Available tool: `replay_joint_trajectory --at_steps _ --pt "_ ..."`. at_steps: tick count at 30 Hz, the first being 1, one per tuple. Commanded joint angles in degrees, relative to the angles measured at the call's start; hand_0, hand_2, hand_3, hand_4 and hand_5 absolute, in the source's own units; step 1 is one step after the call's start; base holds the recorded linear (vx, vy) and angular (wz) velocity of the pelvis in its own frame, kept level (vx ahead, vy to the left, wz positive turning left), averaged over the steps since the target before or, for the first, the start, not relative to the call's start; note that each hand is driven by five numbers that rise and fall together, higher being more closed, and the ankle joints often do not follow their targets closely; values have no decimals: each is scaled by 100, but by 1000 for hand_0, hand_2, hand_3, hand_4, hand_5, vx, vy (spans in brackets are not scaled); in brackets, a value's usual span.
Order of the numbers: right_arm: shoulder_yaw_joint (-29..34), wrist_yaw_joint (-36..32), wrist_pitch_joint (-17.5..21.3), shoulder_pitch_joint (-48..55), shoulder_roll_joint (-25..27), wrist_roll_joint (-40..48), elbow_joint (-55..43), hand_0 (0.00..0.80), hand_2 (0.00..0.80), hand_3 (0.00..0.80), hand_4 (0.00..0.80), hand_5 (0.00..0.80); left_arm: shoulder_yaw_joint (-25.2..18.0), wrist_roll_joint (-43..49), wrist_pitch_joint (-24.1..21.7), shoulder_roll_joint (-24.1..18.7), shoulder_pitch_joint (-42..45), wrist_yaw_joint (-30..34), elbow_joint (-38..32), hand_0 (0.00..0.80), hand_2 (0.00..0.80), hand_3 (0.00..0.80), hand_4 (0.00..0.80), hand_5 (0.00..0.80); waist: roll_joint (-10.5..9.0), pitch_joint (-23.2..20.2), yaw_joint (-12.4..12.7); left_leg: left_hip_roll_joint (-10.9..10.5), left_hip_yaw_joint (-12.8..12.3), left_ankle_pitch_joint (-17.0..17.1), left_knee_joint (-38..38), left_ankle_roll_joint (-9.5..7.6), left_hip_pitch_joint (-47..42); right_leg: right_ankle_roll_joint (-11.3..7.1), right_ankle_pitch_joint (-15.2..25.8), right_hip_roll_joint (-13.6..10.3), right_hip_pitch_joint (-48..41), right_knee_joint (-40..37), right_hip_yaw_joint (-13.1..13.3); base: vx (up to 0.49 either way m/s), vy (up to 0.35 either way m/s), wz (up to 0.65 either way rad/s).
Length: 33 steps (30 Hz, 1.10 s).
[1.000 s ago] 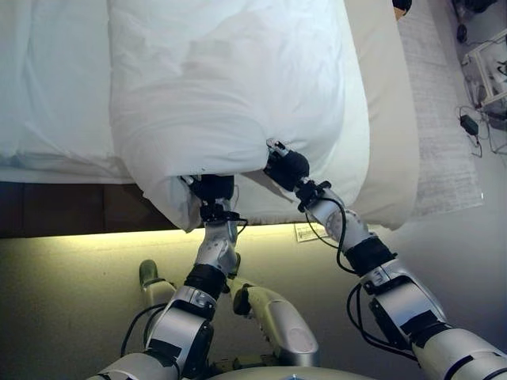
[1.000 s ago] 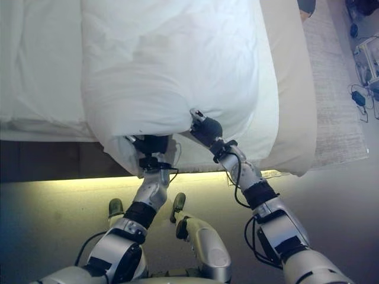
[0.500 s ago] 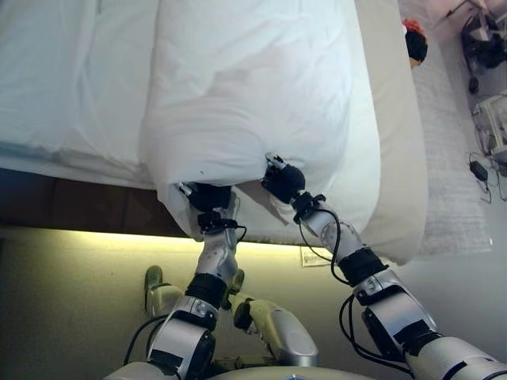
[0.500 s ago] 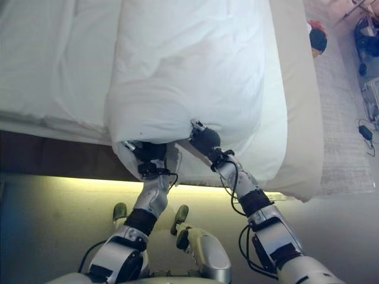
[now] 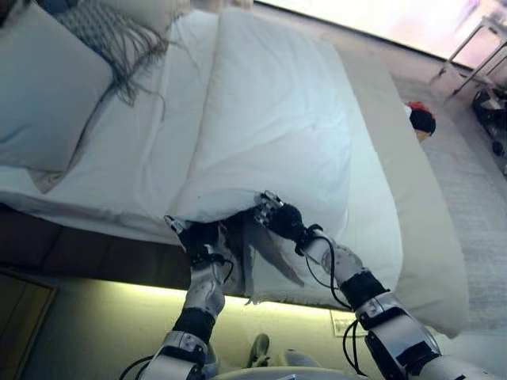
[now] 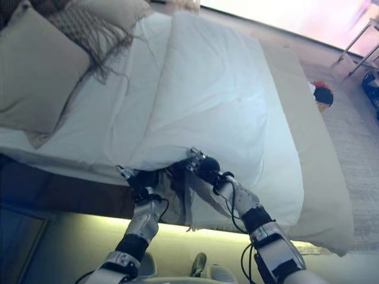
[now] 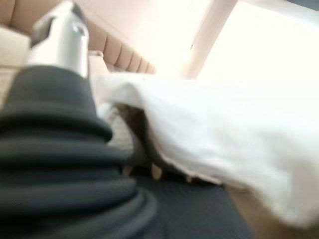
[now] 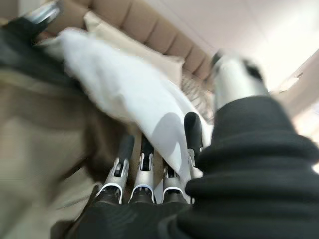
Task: Make the bed neatly
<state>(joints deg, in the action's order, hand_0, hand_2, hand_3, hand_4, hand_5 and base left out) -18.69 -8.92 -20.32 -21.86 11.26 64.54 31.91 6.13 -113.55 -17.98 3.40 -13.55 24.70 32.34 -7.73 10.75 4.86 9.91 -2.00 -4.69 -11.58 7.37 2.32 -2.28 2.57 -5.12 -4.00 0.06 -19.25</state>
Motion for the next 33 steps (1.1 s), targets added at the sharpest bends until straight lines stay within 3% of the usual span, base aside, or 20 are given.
replay_joint_trajectory --at_steps 1,6,9,13,16,18,19,21,24,26,27,30,33 --pt "181 -494 -327 651 303 -398 -7 0 0 0 0 0 -501 55 88 77 -41 718 -835 0 0 0 0 0 246 -470 -15 225 -173 345 707 175 -392 -563 -479 -676 -142 313 69 -66 191 -3" --pt "410 -858 -566 1735 140 -693 629 0 0 0 0 0 -1012 55 367 -100 -55 1018 -784 0 0 0 0 0 421 -564 -268 145 -280 292 749 120 -545 -622 -480 -715 -146 302 242 -64 181 -16" --pt "826 -1121 -461 2082 92 -888 1586 0 0 0 0 0 -1440 55 517 -266 -216 1046 -551 0 0 0 0 0 500 -655 -468 72 -411 206 771 81 -683 -682 -432 -751 -174 221 360 -59 182 -17" --pt "1374 -966 -179 2223 107 -743 2383 0 0 0 0 0 -1817 55 631 -476 -483 1000 -304 0 0 0 0 0 536 -729 -658 -83 -581 74 799 -1 -782 -803 -280 -839 -152 80 487 -118 185 -14" --pt "1855 -938 56 2283 110 -528 2851 0 0 0 0 0 -2008 55 641 -619 -647 828 -109 0 0 0 0 0 549 -761 -774 -294 -709 -25 825 -127 -808 -964 21 -991 -39 -71 588 -145 175 -16" --pt "2104 -902 220 2255 92 -358 3110 0 0 0 0 0 -2060 55 664 -697 -706 794 64 0 0 0 0 0 556 -782 -808 -461 -817 -30 961 -185 -851 -1075 447 -1138 119 -248 565 -162 126 -12" --pt "2223 -926 251 2236 67 -372 3202 0 0 0 0 0 -2130 55 673 -765 -702 773 98 0 0 0 0 0 556 -760 -818 -554 -881 -39 1049 -217 -900 -1140 773 -1233 312 -143 497 -203 116 -7" --pt "2352 -953 271 2138 25 -344 3314 0 0 0 0 0 -2271 55 768 -944 -737 702 155 0 0 0 0 0 621 -744 -724 -649 -962 47 1177 -352 -880 -1134 762 -1249 495 706 485 -271 129 -21" --pt "2249 -1007 346 1937 -2 -17 3399 0 0 0 0 0 -2336 55 919 -1133 -856 886 409 0 0 0 0 0 738 -788 -581 -785 -826 209 1223 -537 -632 -848 105 -812 569 1995 634 -285 87 -26" --pt "2100 -985 434 1772 -51 139 3388 0 0 0 0 0 -2281 55 861 -1143 -943 951 401 0 0 0 0 0 711 -842 -500 -916 -745 219 1166 -595 -465 -707 -340 -520 407 2161 678 -227 -27 -15" --pt "1998 -978 516 1662 -80 195 3391 0 0 0 0 0 -2199 55 824 -1138 -1001 1019 397 0 0 0 0 0 657 -905 -440 -1026 -668 230 1094 -627 -323 -647 -550 -294 210 2017 734 -202 -98 0" --pt "1847 -954 683 1423 -121 300 3461 0 0 0 0 0 -2029 55 708 -1157 -1136 1021 391 0 0 0 0 0 567 -1039 -291 -1197 -449 265 893 -640 -4 -428 -867 17 -228 1368 779 -219 -143 12" --pt "1780 -946 655 1346 -87 224 3354 0 0 0 0 0 -2044 55 560 -1142 -1082 932 273 0 0 0 0 0 607 -1082 -186 -1139 -405 459 923 -473 184 -188 -1165 204 -499 767 709 -184 -133 -8"
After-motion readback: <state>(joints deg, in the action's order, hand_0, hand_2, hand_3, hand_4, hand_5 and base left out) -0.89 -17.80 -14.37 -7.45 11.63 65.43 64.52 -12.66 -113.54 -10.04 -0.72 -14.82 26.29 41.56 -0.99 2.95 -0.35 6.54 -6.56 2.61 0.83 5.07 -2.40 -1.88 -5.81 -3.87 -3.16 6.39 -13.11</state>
